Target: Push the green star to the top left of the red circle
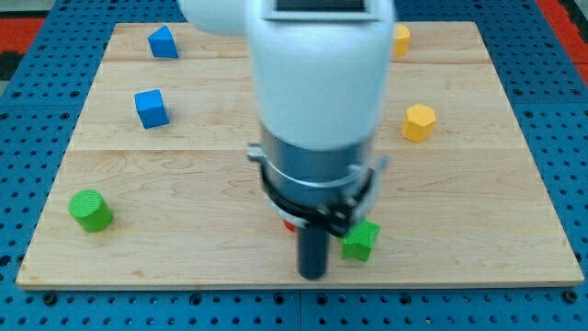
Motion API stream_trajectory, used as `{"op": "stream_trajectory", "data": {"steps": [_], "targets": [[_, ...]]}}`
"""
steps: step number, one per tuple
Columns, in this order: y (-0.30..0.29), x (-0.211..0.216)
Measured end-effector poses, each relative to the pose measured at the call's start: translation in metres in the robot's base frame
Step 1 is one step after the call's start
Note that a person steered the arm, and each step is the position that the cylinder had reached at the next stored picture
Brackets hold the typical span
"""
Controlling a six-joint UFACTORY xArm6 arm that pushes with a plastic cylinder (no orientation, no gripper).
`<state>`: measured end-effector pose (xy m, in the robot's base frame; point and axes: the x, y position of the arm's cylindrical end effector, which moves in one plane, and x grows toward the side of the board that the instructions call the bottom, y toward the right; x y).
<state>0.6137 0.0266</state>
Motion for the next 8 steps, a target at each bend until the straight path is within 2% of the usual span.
{"op": "stream_trajectory", "data": {"steps": [1,2,3,5,7,8], "targets": [[0.071,0.004],[0.081,-0.019],[0.035,-0.033],[-0.045,-0.103],[-0.066,-0.201],[-0.143,-0.189]]}}
